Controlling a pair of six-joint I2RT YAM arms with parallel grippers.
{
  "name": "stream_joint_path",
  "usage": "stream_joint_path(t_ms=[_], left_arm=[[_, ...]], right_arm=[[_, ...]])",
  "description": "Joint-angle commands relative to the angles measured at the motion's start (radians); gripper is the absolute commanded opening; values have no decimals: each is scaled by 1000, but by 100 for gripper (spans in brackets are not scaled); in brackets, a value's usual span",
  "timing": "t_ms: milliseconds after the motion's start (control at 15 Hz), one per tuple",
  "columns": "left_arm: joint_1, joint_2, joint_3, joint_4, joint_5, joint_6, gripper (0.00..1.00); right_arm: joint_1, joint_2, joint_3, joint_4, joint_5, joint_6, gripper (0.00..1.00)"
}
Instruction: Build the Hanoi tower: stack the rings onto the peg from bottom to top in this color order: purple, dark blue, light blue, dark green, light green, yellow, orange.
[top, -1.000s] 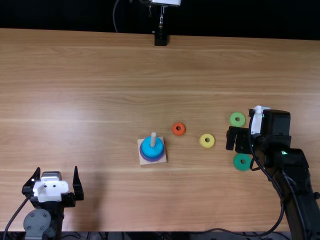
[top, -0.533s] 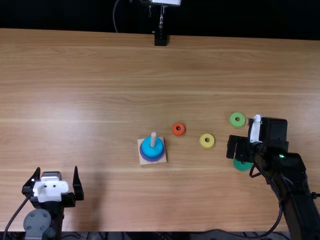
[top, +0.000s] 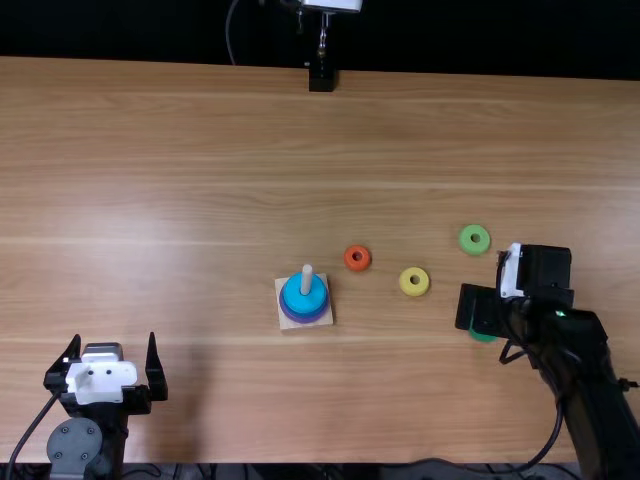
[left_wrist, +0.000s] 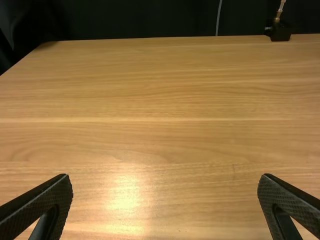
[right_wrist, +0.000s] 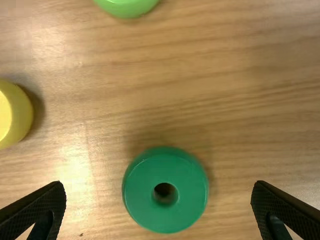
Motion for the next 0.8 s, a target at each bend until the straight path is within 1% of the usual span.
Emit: stream_joint_path(t_ms=[0,200,400,733], left_arm=[[8,-12,-104,-80,0,4,100],[8,-12,-104,-80,0,4,100],[8,-12,-104,-80,0,4,100],[8,-12,-104,-80,0,4,100]], right_arm=[[-12,24,-17,2,10,4,100],[-12,30,-27,6,12,6,100],[-12,81,-27,6,12,8,100],[-9,87,-27,6,12,8,100]])
